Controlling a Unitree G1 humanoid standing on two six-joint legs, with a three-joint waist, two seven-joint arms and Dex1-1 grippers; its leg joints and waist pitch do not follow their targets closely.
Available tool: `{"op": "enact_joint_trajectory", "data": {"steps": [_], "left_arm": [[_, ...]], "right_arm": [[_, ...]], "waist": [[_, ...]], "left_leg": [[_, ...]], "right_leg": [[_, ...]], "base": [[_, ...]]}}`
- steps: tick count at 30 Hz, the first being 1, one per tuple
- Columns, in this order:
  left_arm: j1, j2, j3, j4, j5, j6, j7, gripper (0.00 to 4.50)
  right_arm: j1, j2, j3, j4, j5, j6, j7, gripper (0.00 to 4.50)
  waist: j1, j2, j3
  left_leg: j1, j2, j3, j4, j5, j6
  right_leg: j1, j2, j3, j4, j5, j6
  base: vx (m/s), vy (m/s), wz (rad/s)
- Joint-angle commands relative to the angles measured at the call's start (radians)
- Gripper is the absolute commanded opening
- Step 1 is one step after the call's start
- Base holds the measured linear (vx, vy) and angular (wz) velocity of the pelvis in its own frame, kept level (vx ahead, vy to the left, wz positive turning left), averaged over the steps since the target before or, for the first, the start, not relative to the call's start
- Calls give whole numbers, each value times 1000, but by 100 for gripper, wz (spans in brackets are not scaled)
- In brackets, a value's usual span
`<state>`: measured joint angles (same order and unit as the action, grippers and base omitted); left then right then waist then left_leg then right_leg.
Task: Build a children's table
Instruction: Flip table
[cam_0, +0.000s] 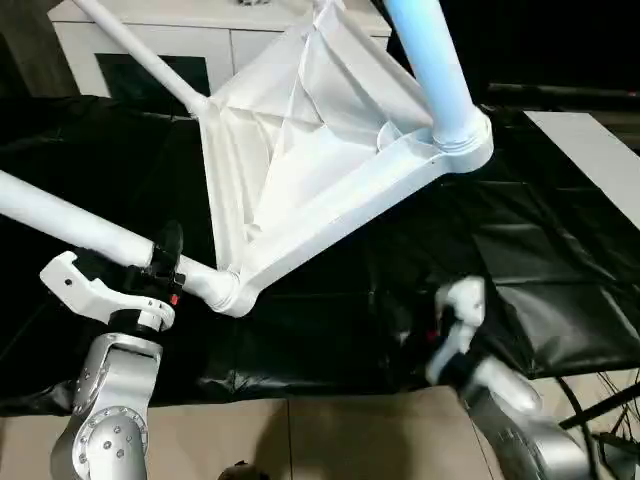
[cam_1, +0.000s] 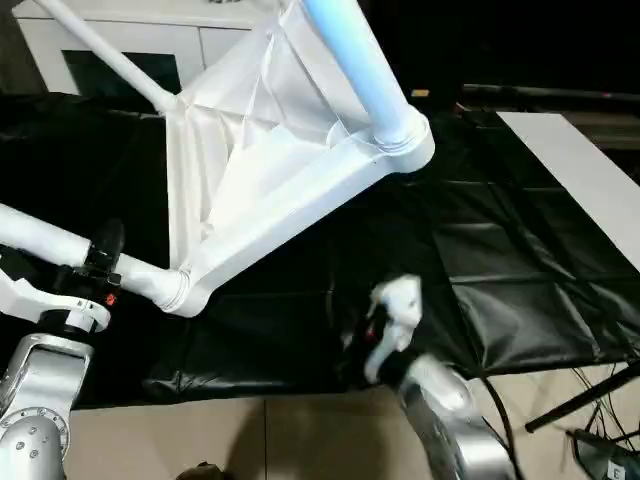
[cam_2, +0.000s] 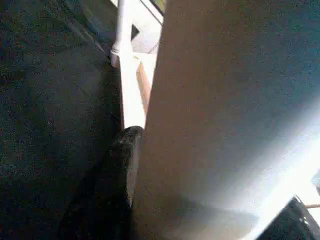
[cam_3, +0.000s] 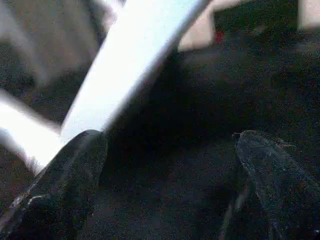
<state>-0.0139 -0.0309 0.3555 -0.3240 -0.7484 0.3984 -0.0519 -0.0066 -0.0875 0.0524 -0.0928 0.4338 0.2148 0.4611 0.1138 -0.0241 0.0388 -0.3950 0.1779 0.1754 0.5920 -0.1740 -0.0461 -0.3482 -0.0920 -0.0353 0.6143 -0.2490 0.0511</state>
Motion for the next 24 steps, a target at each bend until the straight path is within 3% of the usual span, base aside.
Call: {"op": "enact_joint_trajectory", "data": {"steps": [1,3,4,6,7,9,11,14,17,20,21,24], "left_arm": [[-35,-26,-34,-47,-85,23,14,208],[-36,-23,-37,-47,-92,24,20,208],[-36,-23,-42,-47,-96,25,21,208],[-36,-24,-44,-47,-97,27,25,208],[-36,-24,-44,-47,-97,27,25,208],[-38,-22,-47,-45,-97,28,25,208],[-38,-21,-46,-45,-96,29,24,208],[-37,-29,-41,-54,-90,39,21,208],[-35,-32,-47,-61,-86,48,22,208],[-33,-29,-53,-62,-85,47,23,208],[-31,-27,-57,-64,-83,45,23,208],[-29,-26,-57,-68,-78,46,20,208]], "right_arm": [[-45,42,-50,55,45,-26,-52,450],[-57,54,-56,68,50,-30,-60,450],[-80,73,-61,89,84,-21,-46,450],[-107,92,-65,111,117,-9,-22,450],[-107,92,-65,111,117,-9,-22,450],[-161,124,-77,153,186,27,23,450],[-188,130,-75,180,180,29,29,450],[-299,168,-97,321,113,-10,-33,450],[-375,198,-120,409,122,-22,-52,450],[-409,209,-126,443,141,-26,-56,450],[-435,217,-135,466,157,-29,-59,434],[-483,235,-182,523,182,-21,-67,417]], "waist": [[-7,12,-51],[-6,13,-52],[-5,19,-53],[-5,19,-55],[-8,17,-55],[-10,11,-53],[-9,15,-54],[-14,15,-53],[-13,16,-56],[-9,14,-60],[-8,10,-60],[-6,13,-60]], "left_leg": [[31,47,-23,-82,-215,-47],[32,46,-22,-78,-187,-48],[32,46,-22,-76,-175,-50],[31,44,-23,-75,-155,-50],[30,43,-23,-76,-163,-51],[29,44,-21,-78,-188,-44],[31,45,-23,-78,-180,-45],[31,45,-19,-80,-179,-64],[32,46,-18,-78,-168,-69],[31,43,-18,-72,-112,-60],[31,42,-17,-72,-107,-57],[32,43,-16,-72,-116,-49]], "right_leg": [[10,-35,27,-60,67,-124],[12,-33,26,-57,104,-119],[12,-32,26,-56,123,-115],[16,-30,24,-53,168,-108],[17,-31,23,-52,172,-110],[16,-31,24,-55,139,-114],[17,-33,24,-54,133,-116],[11,-35,23,-54,92,-136],[12,-34,24,-51,107,-135],[16,-32,22,-45,191,-124],[17,-32,22,-45,198,-122],[16,-33,22,-46,181,-119]], "base": [[0,0,0],[0,0,0],[0,0,0],[0,0,0],[0,0,0],[0,0,0],[0,0,0],[0,0,0],[0,0,0],[0,0,0],[0,0,0],[0,0,0]]}}
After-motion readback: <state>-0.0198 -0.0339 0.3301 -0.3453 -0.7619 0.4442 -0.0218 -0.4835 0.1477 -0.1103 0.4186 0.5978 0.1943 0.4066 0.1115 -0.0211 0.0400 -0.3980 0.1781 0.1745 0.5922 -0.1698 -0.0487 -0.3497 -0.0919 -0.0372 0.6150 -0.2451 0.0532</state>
